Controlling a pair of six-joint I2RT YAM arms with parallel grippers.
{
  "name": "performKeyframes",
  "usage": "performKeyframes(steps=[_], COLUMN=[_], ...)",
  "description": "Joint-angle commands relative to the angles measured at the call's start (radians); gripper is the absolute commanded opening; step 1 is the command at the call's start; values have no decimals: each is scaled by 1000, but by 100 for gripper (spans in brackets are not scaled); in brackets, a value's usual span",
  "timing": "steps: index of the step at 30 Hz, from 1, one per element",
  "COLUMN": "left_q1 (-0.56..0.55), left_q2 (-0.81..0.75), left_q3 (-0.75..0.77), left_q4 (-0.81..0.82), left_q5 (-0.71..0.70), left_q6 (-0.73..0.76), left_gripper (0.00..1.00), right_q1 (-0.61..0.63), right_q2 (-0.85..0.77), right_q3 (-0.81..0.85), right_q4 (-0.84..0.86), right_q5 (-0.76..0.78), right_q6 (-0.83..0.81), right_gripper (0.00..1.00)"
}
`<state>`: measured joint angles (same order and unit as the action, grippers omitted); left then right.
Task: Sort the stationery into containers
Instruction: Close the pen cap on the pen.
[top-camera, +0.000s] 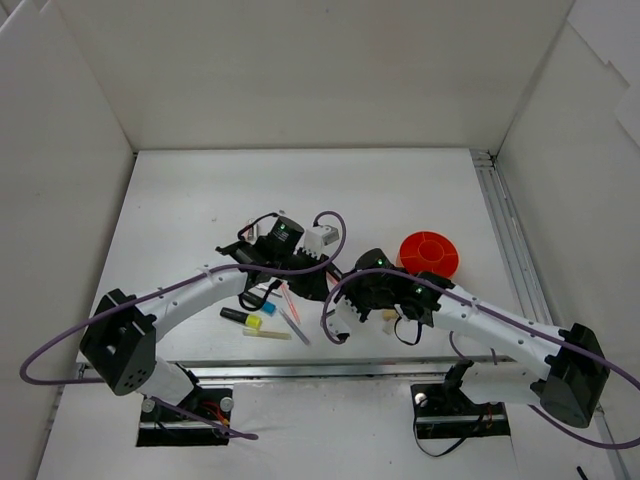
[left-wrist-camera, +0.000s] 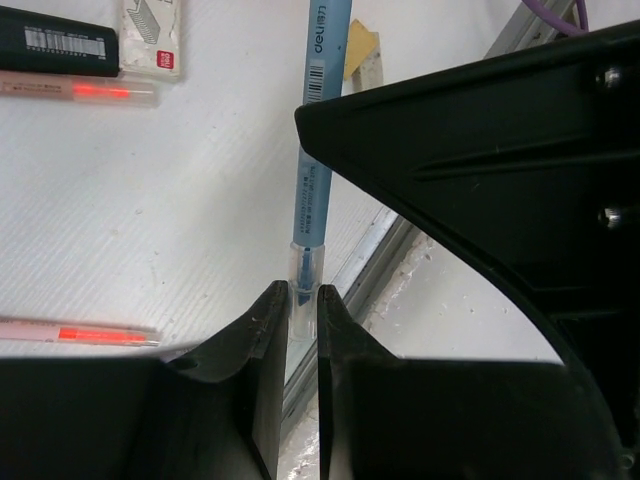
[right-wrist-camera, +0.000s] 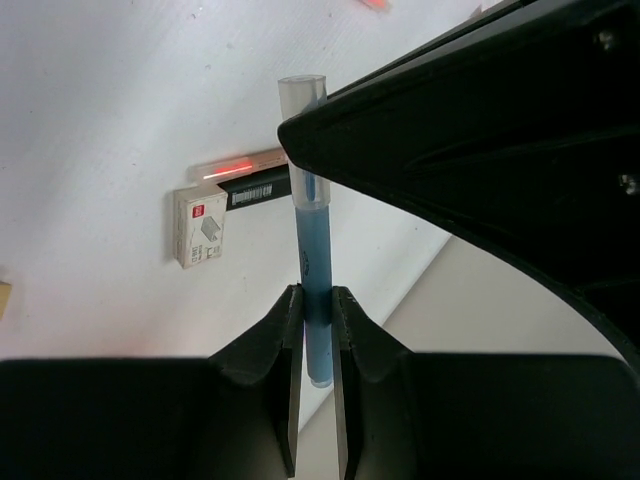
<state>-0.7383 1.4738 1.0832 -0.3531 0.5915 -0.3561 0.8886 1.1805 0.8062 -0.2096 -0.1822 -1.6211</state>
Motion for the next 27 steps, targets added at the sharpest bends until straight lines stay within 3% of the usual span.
performKeyframes(steps=[1, 7, 10, 27], left_q1=[7, 25, 45, 89], left_q2=[-1, -26, -35, 105], left_q3=[73, 52, 38, 225], left_q4=[239, 415, 523, 588], left_q5=[-25, -41, 53, 155], left_q6=[-32, -24, -9, 40], left_gripper=[0, 0, 0, 0], right_q1=[29, 42, 53, 107], right_q2=[-50, -42, -41, -32], right_q3=[13, 4, 2, 36], right_q4=[40, 7, -16, -53], right_q5=[-226, -304, -345, -496], right_q6=[-14, -37, -49, 15], right_gripper=[0, 0, 0, 0])
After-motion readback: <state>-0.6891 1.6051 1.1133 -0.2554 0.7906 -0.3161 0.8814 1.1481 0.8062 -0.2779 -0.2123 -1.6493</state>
